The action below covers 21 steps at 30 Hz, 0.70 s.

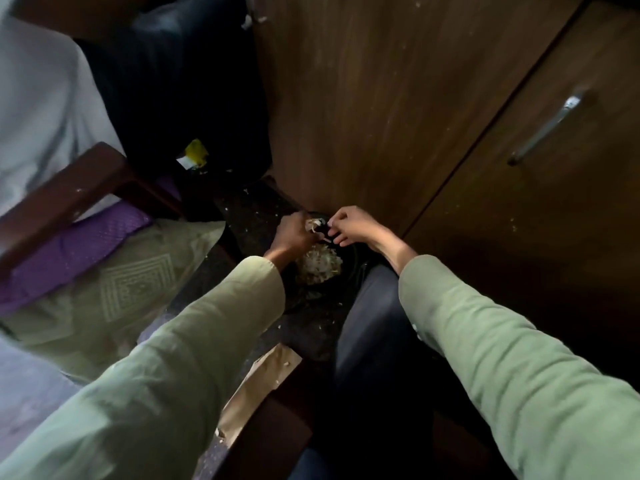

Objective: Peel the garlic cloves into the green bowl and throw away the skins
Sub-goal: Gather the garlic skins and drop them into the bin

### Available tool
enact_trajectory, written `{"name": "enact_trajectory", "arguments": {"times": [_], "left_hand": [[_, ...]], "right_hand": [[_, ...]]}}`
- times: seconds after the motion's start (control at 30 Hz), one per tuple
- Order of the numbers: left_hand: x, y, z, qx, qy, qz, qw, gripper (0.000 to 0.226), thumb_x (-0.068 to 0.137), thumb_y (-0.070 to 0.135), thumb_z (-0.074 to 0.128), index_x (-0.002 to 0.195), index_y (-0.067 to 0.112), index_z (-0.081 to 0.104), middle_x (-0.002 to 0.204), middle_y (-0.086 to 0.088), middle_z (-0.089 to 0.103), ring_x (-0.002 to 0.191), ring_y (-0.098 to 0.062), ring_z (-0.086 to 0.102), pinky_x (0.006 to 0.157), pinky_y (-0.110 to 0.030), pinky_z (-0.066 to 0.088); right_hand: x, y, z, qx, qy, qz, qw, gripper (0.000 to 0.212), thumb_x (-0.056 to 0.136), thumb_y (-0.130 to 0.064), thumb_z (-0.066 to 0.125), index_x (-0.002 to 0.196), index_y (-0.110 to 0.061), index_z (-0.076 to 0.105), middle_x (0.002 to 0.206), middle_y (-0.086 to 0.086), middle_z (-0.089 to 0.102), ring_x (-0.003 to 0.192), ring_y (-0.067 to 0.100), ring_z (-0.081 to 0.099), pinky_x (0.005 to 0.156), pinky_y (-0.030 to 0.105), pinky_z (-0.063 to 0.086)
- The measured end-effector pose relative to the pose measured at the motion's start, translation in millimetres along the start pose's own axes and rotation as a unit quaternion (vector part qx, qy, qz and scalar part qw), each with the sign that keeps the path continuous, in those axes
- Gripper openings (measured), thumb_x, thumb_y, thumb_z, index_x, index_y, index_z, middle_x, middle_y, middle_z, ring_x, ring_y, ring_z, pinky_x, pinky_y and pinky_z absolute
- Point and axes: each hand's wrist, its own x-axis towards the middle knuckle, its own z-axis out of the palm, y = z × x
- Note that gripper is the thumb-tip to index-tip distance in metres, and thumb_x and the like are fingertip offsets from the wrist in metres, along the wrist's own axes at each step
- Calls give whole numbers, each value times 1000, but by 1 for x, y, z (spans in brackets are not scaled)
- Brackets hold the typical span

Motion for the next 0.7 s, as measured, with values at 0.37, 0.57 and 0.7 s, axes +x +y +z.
{"name": "enact_trajectory", "arguments": {"times": [0.37,0.57,0.7], "left_hand": [[10,-6,14,22,-39,-5,999,31,95,41,63,76,22,78,79,-4,78,84,-28,75,80,-46,61],[-22,89,-15,96,109,136,980,42,107,50,41,84,20,57,92,-13,73,89,-41,67,68,-42,45],[-48,158,-31,27,172,289,942,9,99,26,54,102,19,59,99,-2,70,88,-31,68,70,-46,53]], "right_hand": [[-15,6,-16,-23,8,-14,1000,21,106,-15,51,95,-17,69,102,9,77,80,19,73,69,31,61],[-67,-29,-56,-50,142,-153,977,27,98,-3,49,92,-20,69,84,-2,75,76,15,76,74,37,61],[-127,-51,-110,-107,254,-234,932,13,93,-9,56,86,-14,66,80,3,76,82,22,73,69,38,54]]}}
